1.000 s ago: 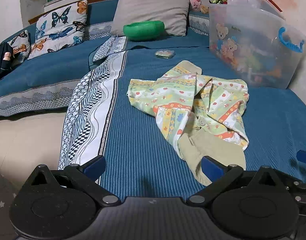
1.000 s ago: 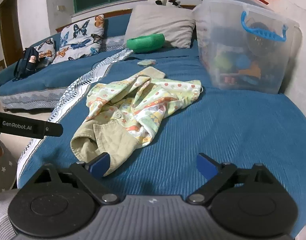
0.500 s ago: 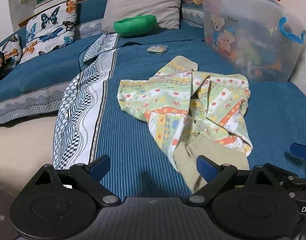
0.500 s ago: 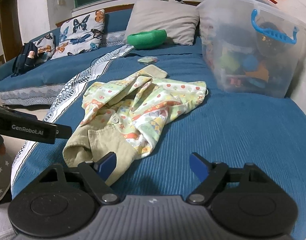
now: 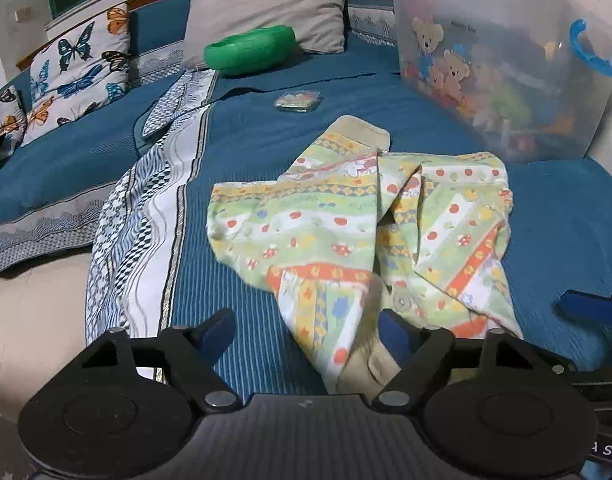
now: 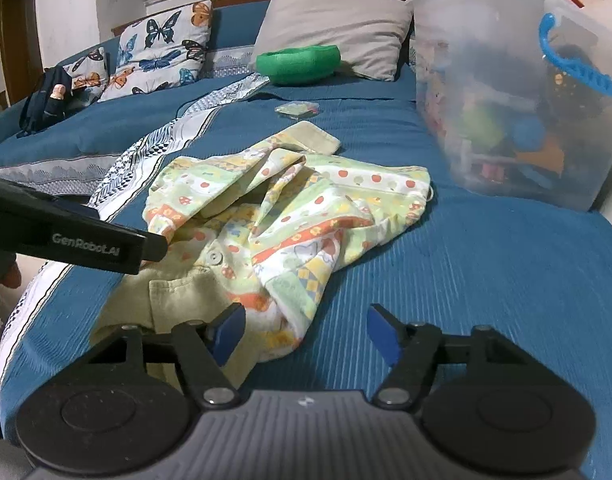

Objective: Fold clothes
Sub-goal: 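Grasp the shirt edge with the left gripper while the right gripper grasps another edge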

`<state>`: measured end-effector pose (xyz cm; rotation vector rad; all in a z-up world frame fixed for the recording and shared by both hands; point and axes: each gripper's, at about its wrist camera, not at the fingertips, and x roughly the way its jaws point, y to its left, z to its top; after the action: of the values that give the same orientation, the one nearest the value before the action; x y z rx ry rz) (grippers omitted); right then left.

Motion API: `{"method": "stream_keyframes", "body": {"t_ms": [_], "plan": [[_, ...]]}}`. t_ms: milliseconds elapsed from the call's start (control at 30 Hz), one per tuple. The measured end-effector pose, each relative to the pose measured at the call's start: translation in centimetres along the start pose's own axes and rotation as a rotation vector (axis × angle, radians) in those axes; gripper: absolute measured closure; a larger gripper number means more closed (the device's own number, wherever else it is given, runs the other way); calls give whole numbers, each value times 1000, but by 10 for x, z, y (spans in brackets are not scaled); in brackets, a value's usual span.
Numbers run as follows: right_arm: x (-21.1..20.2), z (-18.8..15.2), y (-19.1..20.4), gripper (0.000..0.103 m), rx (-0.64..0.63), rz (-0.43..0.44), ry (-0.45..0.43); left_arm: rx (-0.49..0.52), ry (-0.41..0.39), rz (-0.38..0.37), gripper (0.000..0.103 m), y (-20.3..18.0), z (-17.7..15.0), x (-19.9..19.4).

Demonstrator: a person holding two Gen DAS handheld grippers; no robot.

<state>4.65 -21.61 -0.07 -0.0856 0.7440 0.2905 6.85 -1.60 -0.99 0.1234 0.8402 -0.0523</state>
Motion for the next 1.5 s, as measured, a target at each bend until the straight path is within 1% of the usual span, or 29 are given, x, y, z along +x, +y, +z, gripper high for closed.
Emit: {"method": "stream_keyframes", "body": {"t_ms": [67,167,233,300,367,400,500,533,567,700,800,867,1000,1067,1100,1133,1167,1200,1233,1267,1300,1333,1367,1433,1500], "plan": [[7,2,0,36,-1,-1,6,9,6,0,34,-1,3,7],[17,5,1,40,-9,0,14,17,27,-19,53,0,6,17],[24,6,2,43,-17,-5,26,14,42,-32,68,2,6,23],[28,7,2,48,-29,-13,36,2,51,-46,79,5,4,26],[32,8,2,51,-42,-19,40,-7,52,-53,85,8,2,28],[33,8,2,56,-47,-16,45,-7,51,-52,89,10,2,28],[35,9,2,66,-65,-11,46,-16,50,-50,92,14,0,27],[35,9,2,68,-73,-14,40,-21,48,-51,93,16,0,26],[33,9,3,69,-82,-23,32,-28,46,-52,93,18,-1,24],[28,11,6,84,-82,-25,-6,-48,39,-57,96,23,-3,18],[22,13,6,91,-68,-39,-38,-66,39,-62,96,27,-7,14],[17,15,5,93,-65,-54,-58,-81,37,-69,97,29,-10,10],[14,15,3,94,-58,-48,-39,-91,36,-80,97,30,-14,3],[14,15,4,93,-78,-43,-41,-80,36,-82,96,28,-13,2],[14,16,6,91,-85,-39,-40,-73,37,-81,96,28,-13,2],[15,16,7,89,-92,-35,-40,-66,38,-78,91,26,-12,2],[15,16,9,87,-97,-32,-39,-61,40,-75,90,26,-10,2],[16,16,10,82,-101,-32,-39,-55,39,-72,86,25,-9,2],[18,17,12,77,-109,-32,-38,-46,34,-64,76,23,-7,2],[19,17,14,75,-117,-33,-36,-34,25,-56,68,21,-5,2],[21,18,16,71,-124,-33,-35,-20,16,-48,55,19,-3,3],[24,18,17,65,-132,-32,-31,-7,7,-40,49,17,-1,3],[27,19,18,64,-141,-35,-29,7,-2,-33,46,15,1,4],[34,19,20,61,-151,-38,-18,35,-18,-18,38,10,5,6],[41,19,19,62,-153,-39,-4,57,-23,4,37,5,11,14]]}}
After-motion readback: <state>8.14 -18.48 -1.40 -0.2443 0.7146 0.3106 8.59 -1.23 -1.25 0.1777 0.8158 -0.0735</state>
